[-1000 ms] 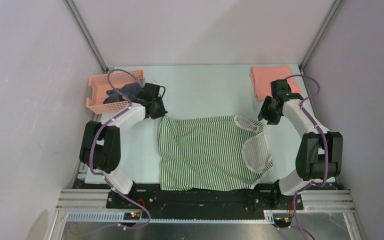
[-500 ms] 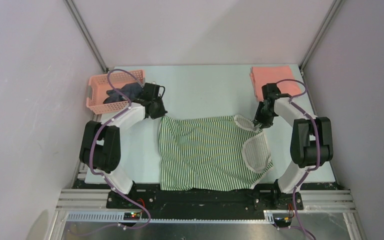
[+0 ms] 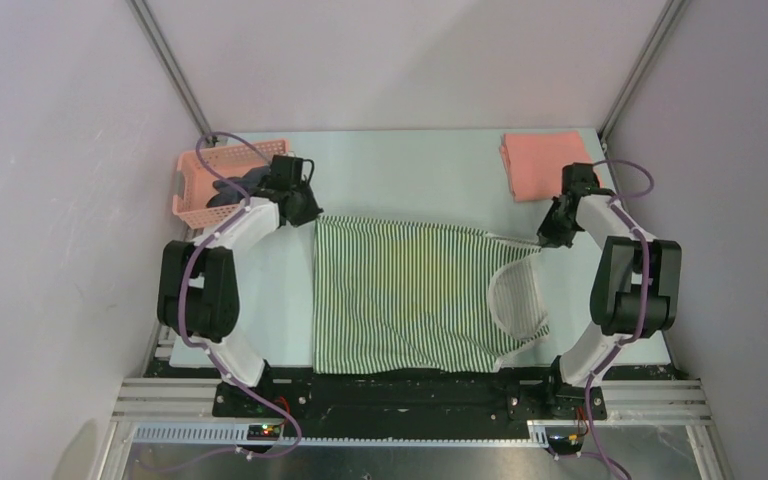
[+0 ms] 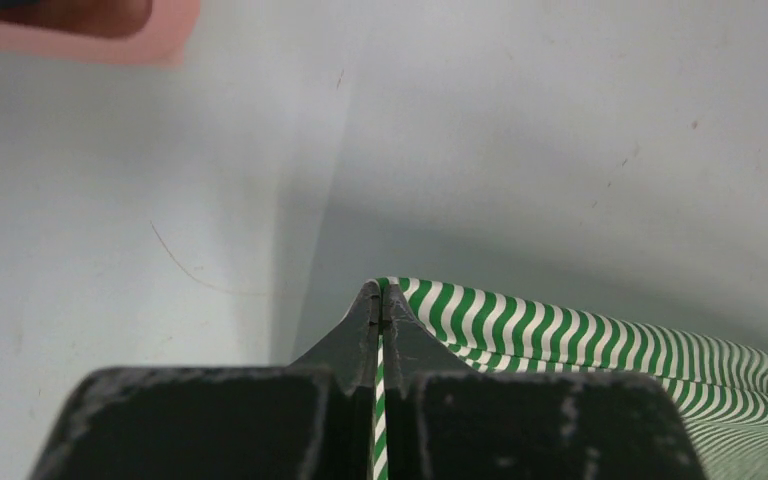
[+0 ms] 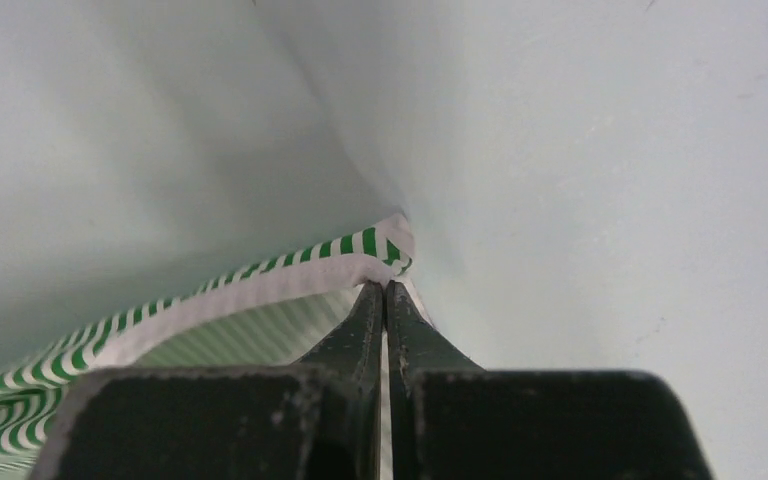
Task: Fold and stack the mixed laundry pile
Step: Flatten out the tank top at the center of the board.
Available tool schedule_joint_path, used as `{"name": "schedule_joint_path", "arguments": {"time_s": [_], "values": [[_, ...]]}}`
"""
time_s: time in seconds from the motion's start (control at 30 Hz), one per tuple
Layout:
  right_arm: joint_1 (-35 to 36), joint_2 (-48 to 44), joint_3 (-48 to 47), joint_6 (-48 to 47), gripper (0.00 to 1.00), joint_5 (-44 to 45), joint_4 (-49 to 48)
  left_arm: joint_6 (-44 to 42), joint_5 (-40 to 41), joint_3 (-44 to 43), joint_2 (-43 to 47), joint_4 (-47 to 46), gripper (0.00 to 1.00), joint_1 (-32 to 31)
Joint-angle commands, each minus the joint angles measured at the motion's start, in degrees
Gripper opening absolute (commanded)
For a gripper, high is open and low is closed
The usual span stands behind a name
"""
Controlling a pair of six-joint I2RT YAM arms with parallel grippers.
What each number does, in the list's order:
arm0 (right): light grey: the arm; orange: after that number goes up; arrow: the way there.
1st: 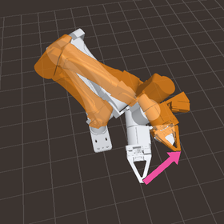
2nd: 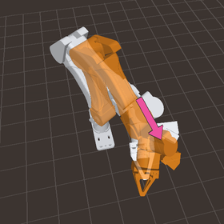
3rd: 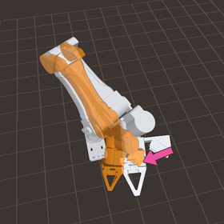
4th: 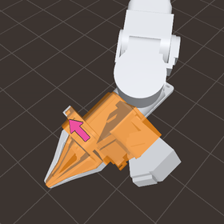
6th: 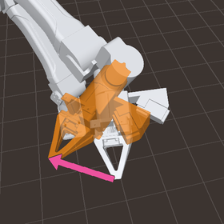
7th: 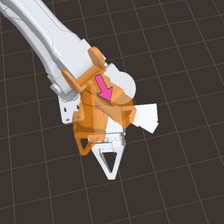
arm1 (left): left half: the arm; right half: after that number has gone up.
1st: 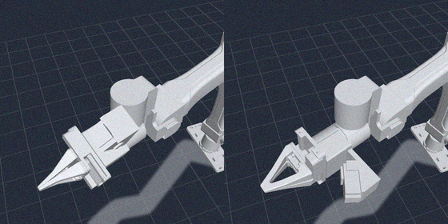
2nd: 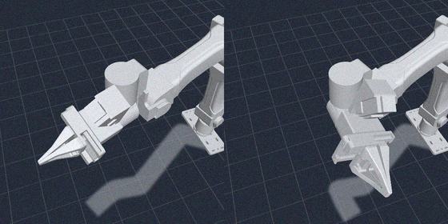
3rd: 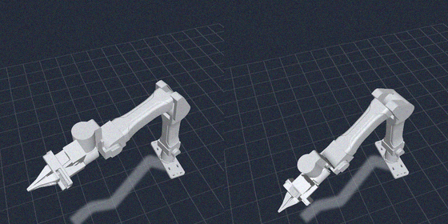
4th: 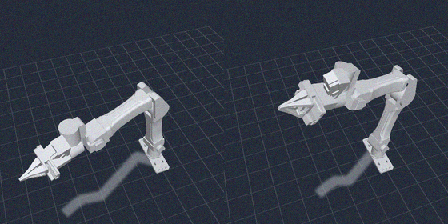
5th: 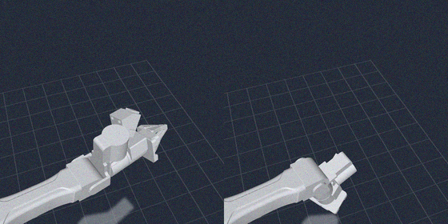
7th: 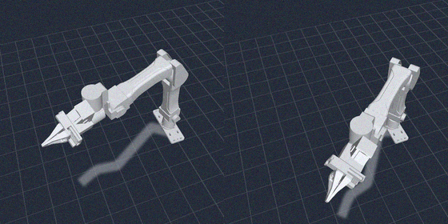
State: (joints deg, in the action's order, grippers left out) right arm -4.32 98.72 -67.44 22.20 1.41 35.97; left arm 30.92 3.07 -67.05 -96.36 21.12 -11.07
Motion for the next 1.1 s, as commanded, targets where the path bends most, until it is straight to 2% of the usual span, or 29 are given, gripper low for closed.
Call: {"name": "schedule_joint_path", "arguments": {"time_s": [0.0,0.27,0.7,0.77,0.8,0.83,0.87,0.9,0.93,1.0,1.07], "values": [[-2.9,-2.8,-2.0,-0.4,0.00,-0.7,-4.1,-2.1,0.4,-3.8,-2.7,-1.6,0.00,2.0],[-7.4,2.7,-4.7,0.2,0.00,-6.7,-7.4,-3.8,-0.8,-10.2,-10.3,-1.7,0.00,3.1],[-7.7,13.0,-16.2,0.3,0.00,-11.1,-8.4,-6.6,-2.5,-21.9,-20.7,-1.3,0.00,4.8],[-7.2,14.8,-19.4,0.3,0.00,-11.2,-7.3,-6.9,-2.6,-24.1,-21.2,-1.0,0.03,5.0],[-7.0,15.4,-20.6,0.3,0.04,-11.1,-6.0,-7.0,-3.8,-24.8,-21.0,-0.5,0.11,5.0],[-6.5,16.4,-23.2,0.2,0.07,-10.8,-3.8,-7.1,-4.3,-25.9,-20.3,0.3,0.22,5.0],[-5.9,16.9,-25.8,0.2,0.17,-10.2,-2.5,-6.9,-4.9,-26.2,-19.4,0.7,0.28,5.0],[-5.6,16.9,-26.8,0.3,0.22,-8.9,0.3,-6.6,-5.2,-25.9,-17.6,1.7,0.39,4.9],[-5.0,16.1,-28.1,0.7,0.33,-8.4,1.6,-5.7,-5.4,-24.4,-16.5,2.0,0.43,5.0],[-4.1,13.5,-27.5,2.1,0.44,-7.3,5.0,-3.7,-6.6,-19.6,-11.5,2.6,0.49,4.8],[-3.1,9.6,-23.8,3.8,0.48,-7.4,7.0,-1.8,-8.3,-13.3,-5.5,2.8,0.51,4.6]]}}
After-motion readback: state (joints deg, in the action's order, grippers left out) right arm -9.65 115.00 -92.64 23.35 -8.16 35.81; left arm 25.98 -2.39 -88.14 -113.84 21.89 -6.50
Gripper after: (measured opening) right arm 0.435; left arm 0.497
